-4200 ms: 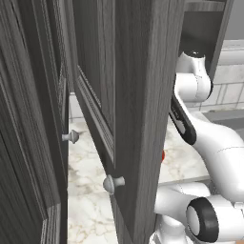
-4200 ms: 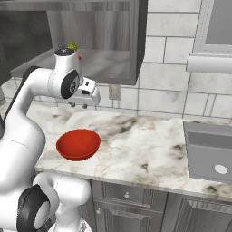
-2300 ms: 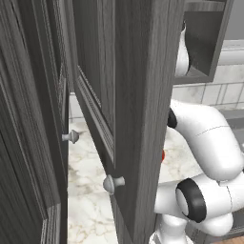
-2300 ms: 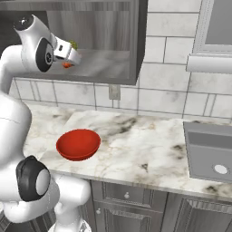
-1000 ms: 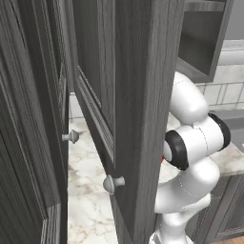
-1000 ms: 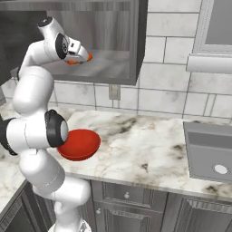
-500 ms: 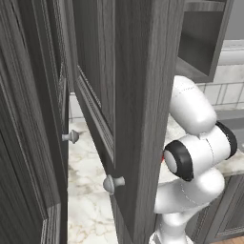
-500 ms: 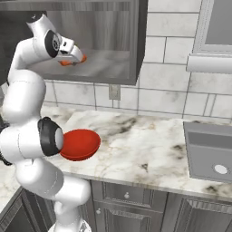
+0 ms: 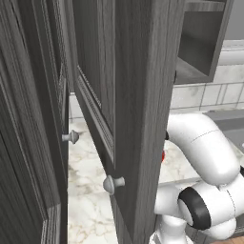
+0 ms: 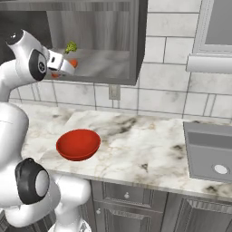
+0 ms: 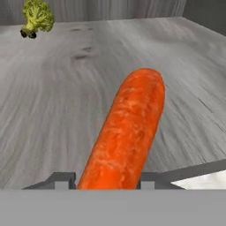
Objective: Pick the carrot from the cabinet and place it in the bowl. Then pick the bowl and place it in the sink. Then turn on the sink facuet.
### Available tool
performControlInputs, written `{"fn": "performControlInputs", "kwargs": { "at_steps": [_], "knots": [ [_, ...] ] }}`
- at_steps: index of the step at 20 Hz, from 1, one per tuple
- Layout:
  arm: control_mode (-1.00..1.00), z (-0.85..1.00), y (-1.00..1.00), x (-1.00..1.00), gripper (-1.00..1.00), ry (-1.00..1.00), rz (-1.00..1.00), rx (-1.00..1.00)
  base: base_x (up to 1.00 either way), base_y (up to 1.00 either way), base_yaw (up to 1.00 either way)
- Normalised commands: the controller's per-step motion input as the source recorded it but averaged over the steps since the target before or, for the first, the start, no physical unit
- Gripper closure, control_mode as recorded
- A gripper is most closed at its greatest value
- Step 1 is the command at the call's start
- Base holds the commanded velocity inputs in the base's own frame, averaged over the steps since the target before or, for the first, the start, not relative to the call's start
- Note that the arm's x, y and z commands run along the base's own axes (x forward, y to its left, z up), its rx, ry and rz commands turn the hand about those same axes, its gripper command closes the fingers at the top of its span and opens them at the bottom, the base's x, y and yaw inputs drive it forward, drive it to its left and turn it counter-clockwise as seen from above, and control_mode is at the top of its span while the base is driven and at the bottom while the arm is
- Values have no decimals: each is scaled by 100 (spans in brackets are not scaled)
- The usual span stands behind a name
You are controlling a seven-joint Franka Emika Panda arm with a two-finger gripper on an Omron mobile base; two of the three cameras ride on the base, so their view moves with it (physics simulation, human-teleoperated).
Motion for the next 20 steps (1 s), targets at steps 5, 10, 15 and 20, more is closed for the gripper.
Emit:
{"fn": "performControlInputs", "kwargs": {
  "at_steps": [5, 10, 15, 20],
  "knots": [
    [-100, -33, -5, -100, 100, 11, 0, 6, 0, 0, 0],
    [-100, -54, 0, -100, 100, 27, 0, 5, 0, 0, 0],
    [-100, -89, 0, -100, 100, 39, 0, 1, 0, 0, 0],
    [-100, -100, -11, -25, 100, 45, 1, 0, 0, 0, 0]
  ]
}}
